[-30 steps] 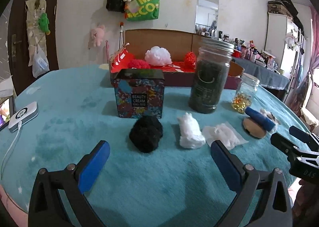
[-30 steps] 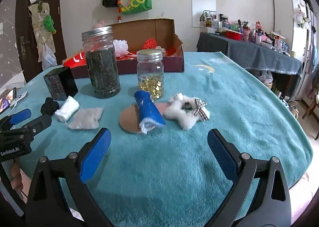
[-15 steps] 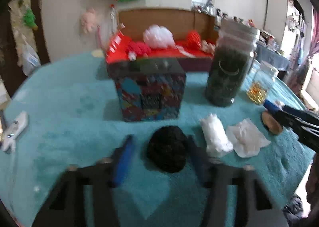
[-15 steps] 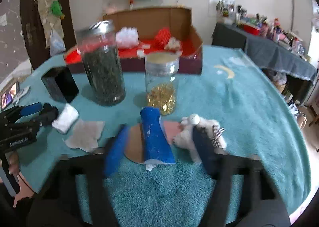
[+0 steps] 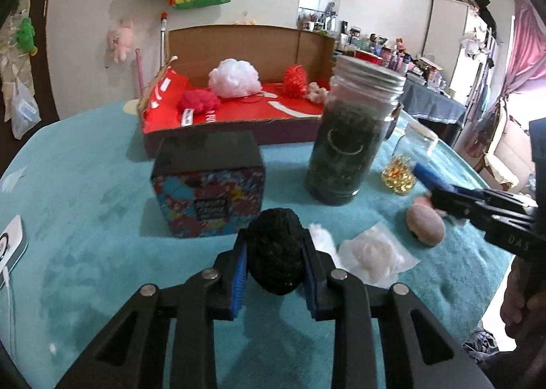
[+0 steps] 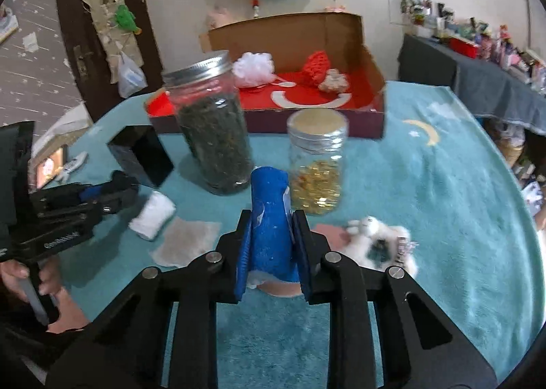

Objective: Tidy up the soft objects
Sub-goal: 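Carry the black ball and blue sponge into the cardboard box with both tools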

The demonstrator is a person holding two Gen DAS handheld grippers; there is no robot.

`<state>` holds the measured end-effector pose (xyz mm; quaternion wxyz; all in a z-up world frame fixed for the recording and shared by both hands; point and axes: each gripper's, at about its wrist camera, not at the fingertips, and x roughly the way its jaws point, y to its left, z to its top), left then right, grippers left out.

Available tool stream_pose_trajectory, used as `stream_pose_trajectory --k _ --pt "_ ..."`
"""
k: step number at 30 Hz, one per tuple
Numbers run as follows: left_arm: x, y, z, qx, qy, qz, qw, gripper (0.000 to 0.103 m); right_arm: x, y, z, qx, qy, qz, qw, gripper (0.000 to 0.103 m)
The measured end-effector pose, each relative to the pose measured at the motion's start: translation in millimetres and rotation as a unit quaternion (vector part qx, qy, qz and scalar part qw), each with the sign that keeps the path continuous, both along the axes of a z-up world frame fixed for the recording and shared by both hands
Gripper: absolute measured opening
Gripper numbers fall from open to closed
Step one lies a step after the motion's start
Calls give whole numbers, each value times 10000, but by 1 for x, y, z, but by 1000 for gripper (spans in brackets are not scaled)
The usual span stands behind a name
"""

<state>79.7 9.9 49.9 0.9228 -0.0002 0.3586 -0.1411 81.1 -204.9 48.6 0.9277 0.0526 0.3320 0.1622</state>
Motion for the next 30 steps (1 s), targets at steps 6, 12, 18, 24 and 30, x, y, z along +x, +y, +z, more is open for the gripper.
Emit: stream_pose_trajectory --k 6,12,18,24,30 --pt "6 -9 3 -36 10 -213 9998 29 4 9 0 -16 20 142 9999 22" --pt "6 -12 3 -56 29 -265 9996 29 7 12 -3 50 88 183 9998 22" --pt "7 -12 2 -53 60 -268 9996 29 7 11 -3 34 110 183 9998 22" --pt "7 3 0 -70 105 -102 9999 29 6 2 -3 67 146 128 9998 22" --pt "7 28 -3 -64 203 172 9996 29 5 -14 -5 138 239 -35 9996 22"
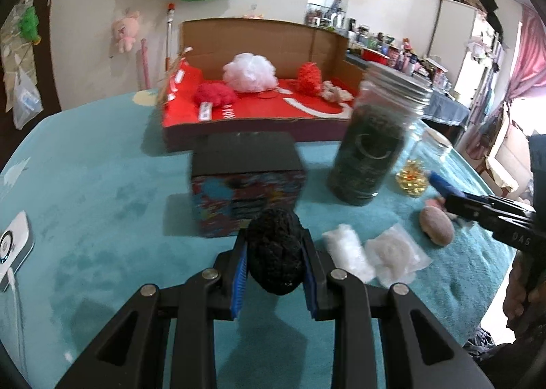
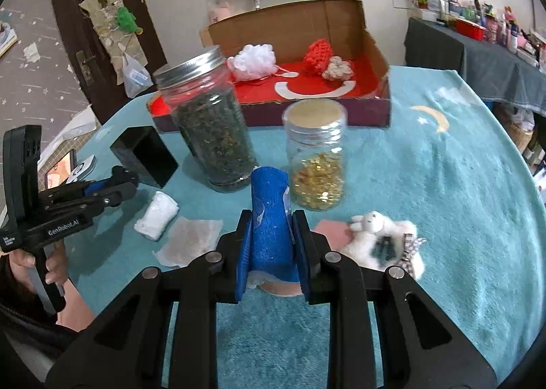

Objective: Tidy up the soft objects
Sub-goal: 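Carry the black ball and blue sponge into the cardboard box with both tools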

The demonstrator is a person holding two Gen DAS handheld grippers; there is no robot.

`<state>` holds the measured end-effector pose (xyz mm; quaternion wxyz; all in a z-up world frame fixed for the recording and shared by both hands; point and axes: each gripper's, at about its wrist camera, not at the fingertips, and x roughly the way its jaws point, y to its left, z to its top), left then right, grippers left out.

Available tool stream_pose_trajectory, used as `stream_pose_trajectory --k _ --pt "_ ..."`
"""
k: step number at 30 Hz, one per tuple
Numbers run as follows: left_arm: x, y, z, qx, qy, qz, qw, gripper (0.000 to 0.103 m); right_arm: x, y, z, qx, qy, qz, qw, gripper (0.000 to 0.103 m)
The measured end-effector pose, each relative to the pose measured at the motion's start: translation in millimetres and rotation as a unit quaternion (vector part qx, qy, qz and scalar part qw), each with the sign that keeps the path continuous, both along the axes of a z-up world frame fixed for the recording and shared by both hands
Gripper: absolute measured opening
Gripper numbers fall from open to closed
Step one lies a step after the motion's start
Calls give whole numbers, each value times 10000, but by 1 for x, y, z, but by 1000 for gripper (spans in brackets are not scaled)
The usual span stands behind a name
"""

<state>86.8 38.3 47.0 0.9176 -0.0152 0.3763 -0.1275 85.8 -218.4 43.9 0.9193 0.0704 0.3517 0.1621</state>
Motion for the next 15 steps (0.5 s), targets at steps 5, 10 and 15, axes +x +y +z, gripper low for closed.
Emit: stream_pose_trajectory --k 5,10,15 --pt "0 22 -2 11 62 214 9998 29 -1 -13 -1 49 88 -104 9999 22" --pt "4 41 -3 44 137 369 9992 29 0 -27 -3 59 169 -265 9995 22" --pt "12 56 -1 91 160 326 9993 29 1 -44 0 152 148 -405 9990 22"
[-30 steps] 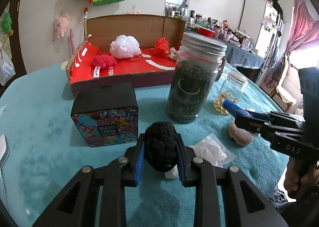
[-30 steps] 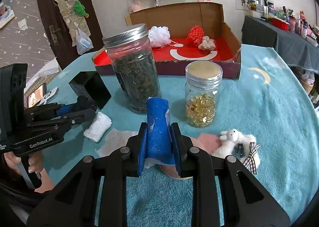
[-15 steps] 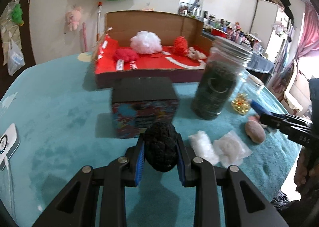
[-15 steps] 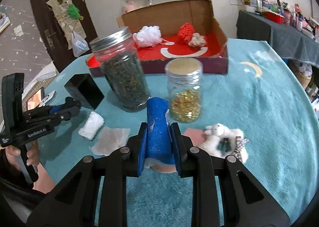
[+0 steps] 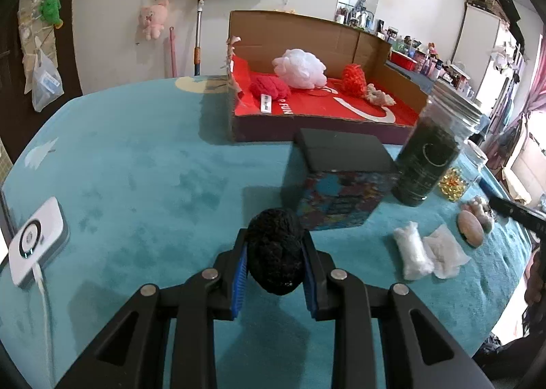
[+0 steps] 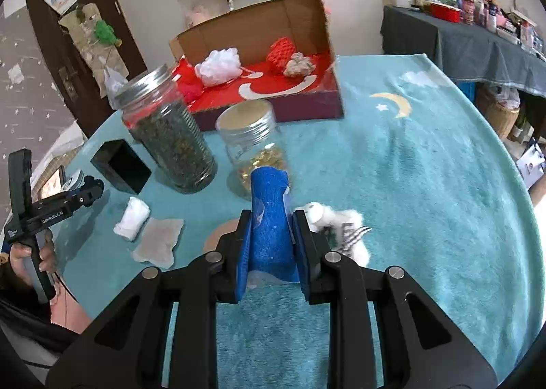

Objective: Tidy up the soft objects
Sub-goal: 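Carry the black ball and blue sponge into the cardboard box with both tools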

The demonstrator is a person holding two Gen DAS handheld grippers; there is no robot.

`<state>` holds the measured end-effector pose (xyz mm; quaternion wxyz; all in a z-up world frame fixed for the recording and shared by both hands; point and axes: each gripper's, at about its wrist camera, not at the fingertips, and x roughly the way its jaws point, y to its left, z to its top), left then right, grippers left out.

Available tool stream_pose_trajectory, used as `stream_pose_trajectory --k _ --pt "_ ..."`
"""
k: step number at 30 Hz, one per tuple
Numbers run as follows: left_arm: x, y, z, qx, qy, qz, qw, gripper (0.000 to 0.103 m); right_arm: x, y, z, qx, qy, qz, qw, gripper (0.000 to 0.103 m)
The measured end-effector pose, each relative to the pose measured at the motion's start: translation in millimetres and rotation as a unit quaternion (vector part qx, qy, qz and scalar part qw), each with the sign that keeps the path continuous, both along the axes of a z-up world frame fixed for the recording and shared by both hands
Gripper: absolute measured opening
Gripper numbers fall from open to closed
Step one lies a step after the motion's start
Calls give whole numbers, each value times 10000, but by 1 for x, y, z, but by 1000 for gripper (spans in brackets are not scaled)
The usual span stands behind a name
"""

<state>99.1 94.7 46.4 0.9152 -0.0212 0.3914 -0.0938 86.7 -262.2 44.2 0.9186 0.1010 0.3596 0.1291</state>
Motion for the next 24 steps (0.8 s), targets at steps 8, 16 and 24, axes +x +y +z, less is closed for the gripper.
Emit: stream_pose_trajectory --k 8,16,24 --pt "29 11 3 77 -51 -459 9989 29 33 -20 6 -94 7 216 9997 22" --pt "54 16 9 -164 -36 -866 9961 29 71 -33 7 272 140 601 9977 22" --pt "75 21 19 -384 -70 -1206 9919 29 95 -36 19 550 137 1022 9931 22"
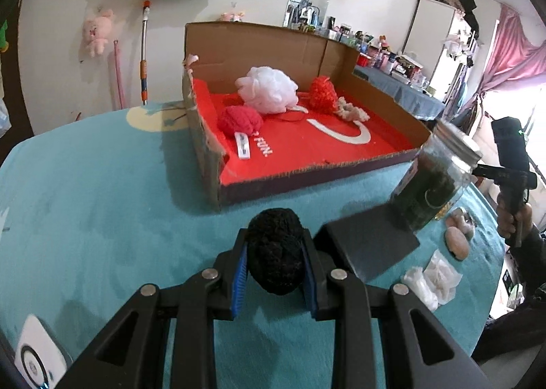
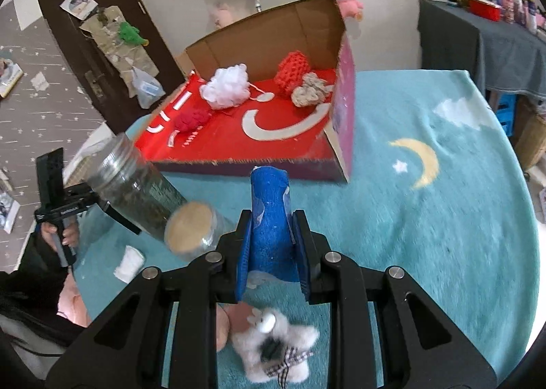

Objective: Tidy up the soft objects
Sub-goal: 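Carry the black ball and blue sponge into the cardboard box with both tools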

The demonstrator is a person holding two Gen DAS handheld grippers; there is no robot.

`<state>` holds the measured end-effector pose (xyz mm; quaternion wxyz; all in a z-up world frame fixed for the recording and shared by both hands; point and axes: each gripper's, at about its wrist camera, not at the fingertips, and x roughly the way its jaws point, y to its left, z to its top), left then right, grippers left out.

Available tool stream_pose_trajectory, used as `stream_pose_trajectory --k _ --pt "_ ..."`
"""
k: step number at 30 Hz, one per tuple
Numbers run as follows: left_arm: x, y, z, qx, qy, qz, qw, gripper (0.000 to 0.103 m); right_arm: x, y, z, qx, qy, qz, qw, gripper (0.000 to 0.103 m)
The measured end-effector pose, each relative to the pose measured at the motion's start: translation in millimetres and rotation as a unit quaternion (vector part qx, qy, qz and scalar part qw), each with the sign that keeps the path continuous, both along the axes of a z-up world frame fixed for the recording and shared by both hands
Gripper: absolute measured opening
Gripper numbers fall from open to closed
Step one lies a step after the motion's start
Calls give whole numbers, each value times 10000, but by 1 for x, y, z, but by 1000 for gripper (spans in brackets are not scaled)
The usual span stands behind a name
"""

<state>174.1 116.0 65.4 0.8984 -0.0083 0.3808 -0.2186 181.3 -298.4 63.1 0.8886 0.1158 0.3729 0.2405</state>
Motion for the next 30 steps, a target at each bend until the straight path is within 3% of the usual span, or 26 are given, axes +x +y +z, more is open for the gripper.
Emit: stream_pose_trajectory --k 7,13,21,30 --pt "19 -6 22 -99 -74 -169 9998 29 25 15 20 -145 -84 206 9996 22" --pt "40 -40 46 -3 -133 -447 9989 29 57 48 39 -657 -152 376 9970 22" --pt "92 -102 56 636 340 -562 9958 29 120 97 52 -1435 112 621 9876 22" --pt "162 -147 29 1115 1091 -554 9862 29 195 137 20 -2204 773 766 9693 22"
